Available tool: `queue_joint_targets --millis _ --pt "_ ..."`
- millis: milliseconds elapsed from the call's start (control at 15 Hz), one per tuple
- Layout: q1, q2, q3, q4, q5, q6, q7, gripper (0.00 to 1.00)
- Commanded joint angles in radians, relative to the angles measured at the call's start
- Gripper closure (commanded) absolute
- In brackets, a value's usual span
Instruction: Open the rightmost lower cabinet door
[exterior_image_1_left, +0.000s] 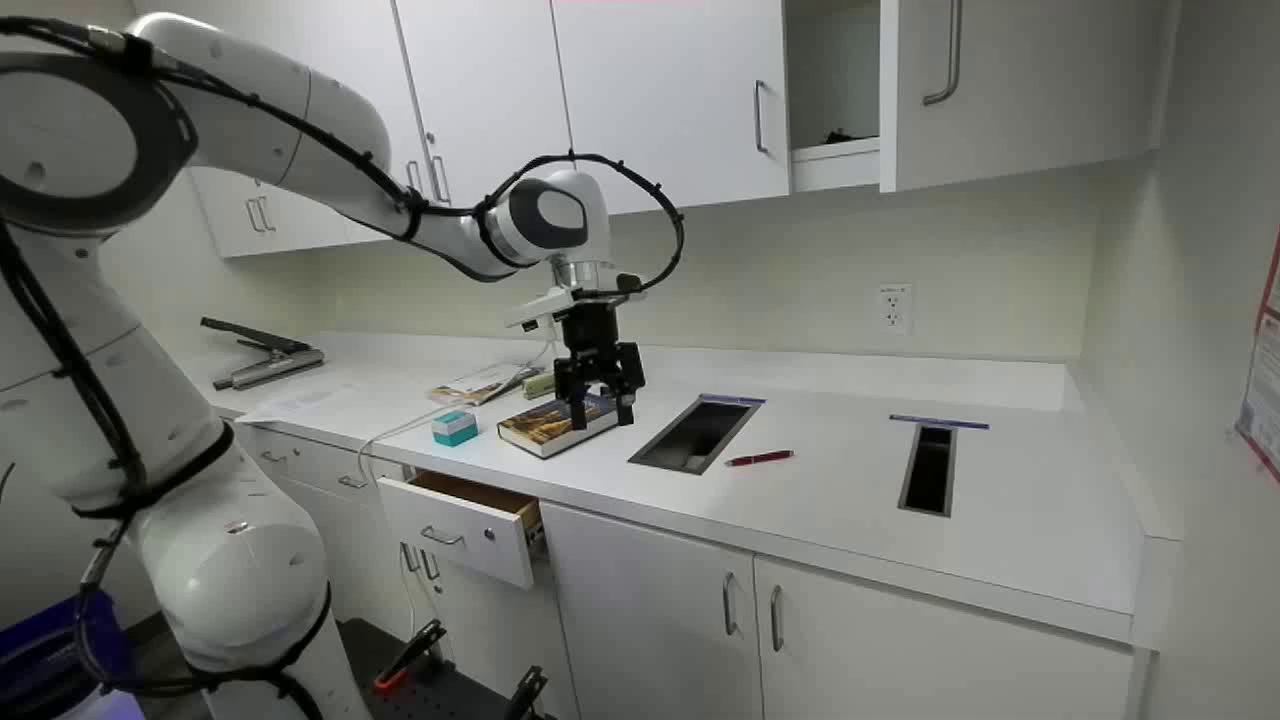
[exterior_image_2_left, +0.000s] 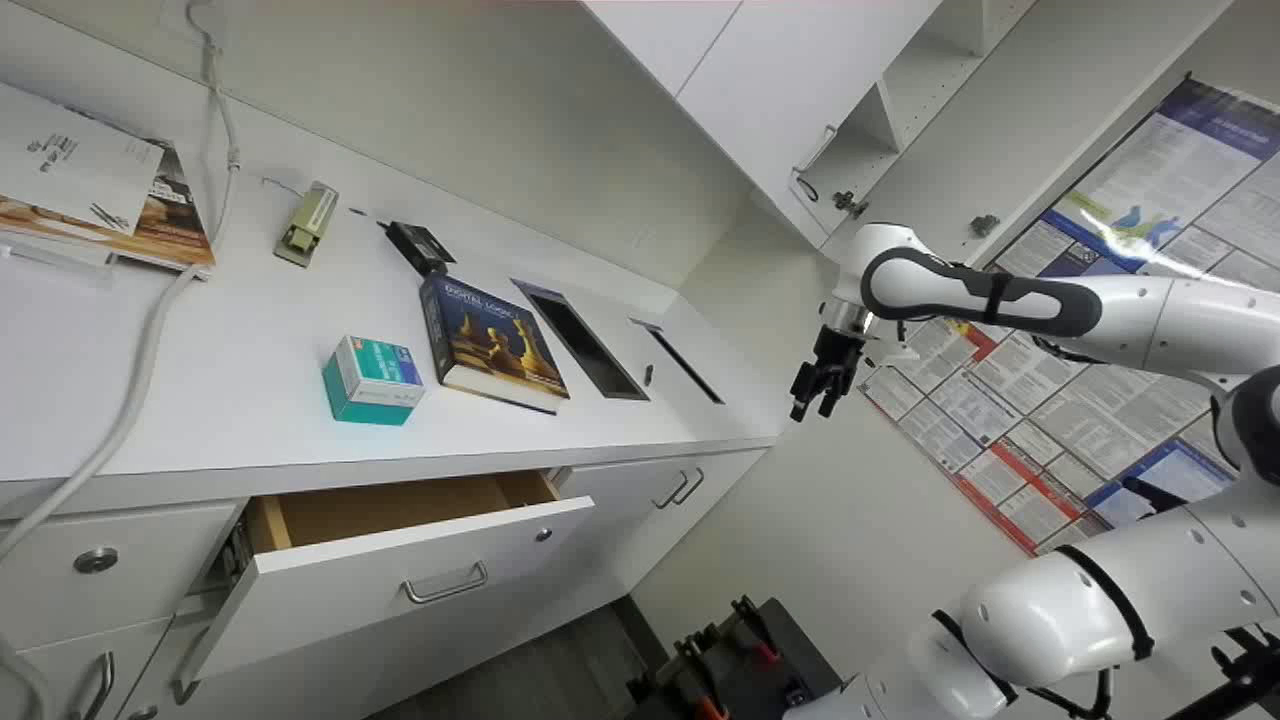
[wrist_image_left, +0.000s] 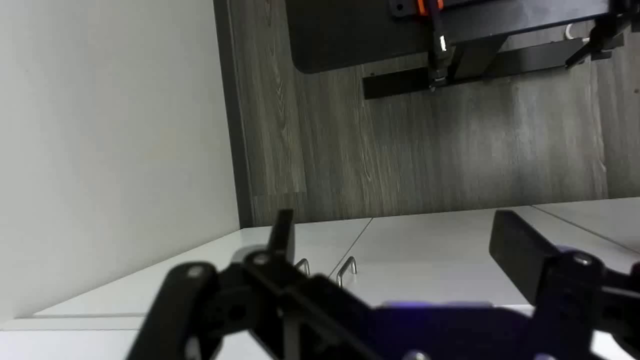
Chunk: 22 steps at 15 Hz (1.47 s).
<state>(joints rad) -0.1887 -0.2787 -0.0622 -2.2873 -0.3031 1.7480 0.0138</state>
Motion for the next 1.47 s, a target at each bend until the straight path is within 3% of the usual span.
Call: queue_joint_targets --millis 0,933,1067,1400 --pt "0.021 0.0 -0.019 0.001 -0.004 -0.003 0.004 0.0" --pt "0.021 0.0 -0.019 0.001 -0.004 -0.003 0.004 0.0" --pt "0.005 0.026 -0.031 0.029 0.009 -0.011 0.051 0.0" --pt "-0.053 0.11 -0.153 0.096 0.119 -0.009 0.107 0.0"
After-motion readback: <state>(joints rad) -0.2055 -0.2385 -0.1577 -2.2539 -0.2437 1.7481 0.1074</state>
